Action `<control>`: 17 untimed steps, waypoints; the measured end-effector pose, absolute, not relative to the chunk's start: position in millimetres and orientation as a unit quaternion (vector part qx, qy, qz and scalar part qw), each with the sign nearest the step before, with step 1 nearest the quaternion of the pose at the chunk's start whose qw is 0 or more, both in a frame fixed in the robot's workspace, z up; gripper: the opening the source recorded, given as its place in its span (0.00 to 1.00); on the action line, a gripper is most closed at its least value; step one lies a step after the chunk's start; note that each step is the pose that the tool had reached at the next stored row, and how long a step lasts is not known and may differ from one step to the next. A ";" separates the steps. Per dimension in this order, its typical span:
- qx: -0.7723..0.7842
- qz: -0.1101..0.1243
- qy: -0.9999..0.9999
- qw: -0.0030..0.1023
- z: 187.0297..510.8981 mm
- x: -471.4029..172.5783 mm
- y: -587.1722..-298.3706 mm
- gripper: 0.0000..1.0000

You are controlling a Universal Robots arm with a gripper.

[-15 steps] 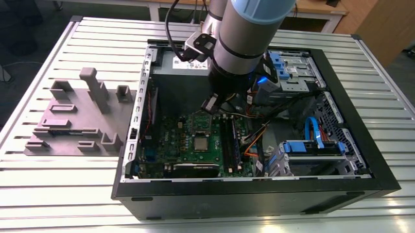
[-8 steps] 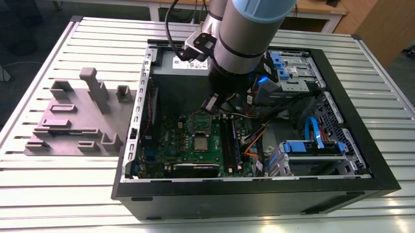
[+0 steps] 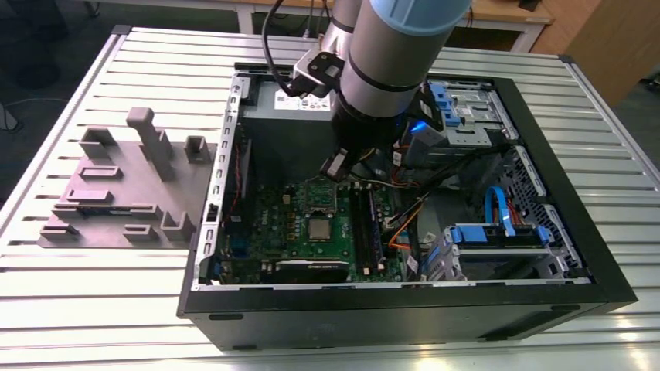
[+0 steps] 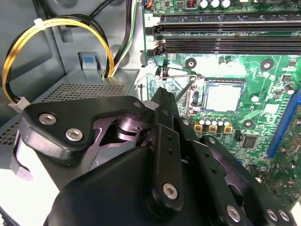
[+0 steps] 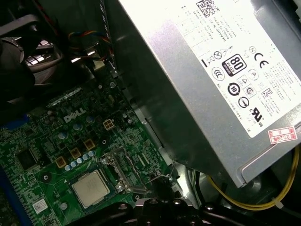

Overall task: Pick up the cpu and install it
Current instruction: 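Close the cpu cover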

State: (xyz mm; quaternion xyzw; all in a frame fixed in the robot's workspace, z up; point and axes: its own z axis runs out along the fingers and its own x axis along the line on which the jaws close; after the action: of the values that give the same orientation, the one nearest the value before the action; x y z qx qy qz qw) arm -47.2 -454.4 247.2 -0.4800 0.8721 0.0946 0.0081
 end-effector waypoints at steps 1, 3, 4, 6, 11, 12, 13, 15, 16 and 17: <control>-0.480 0.095 0.872 0.008 247.2 -47.3 -455.1 0.10; -0.481 0.095 0.872 0.008 247.1 -47.6 -457.2 0.10; -0.481 0.095 0.871 0.008 247.2 -47.7 -458.5 0.10; -0.482 0.095 0.871 0.008 247.2 -48.0 -460.7 0.10; -0.484 0.095 0.870 0.008 247.2 -48.2 -463.6 0.10; -0.484 0.095 0.870 0.008 247.2 -48.1 -463.7 0.10; -0.484 0.095 0.870 0.008 247.2 -48.1 -464.0 0.10; -0.484 0.095 0.870 0.008 247.2 -48.1 -464.4 0.10; -0.484 0.095 0.870 0.008 247.2 -48.1 -464.4 0.10; -0.484 0.095 0.870 0.008 247.2 -48.1 -464.4 0.10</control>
State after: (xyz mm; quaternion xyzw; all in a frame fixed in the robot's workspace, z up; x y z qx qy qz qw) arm -48.1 -464.4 247.2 -0.4836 0.8701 0.0947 0.0077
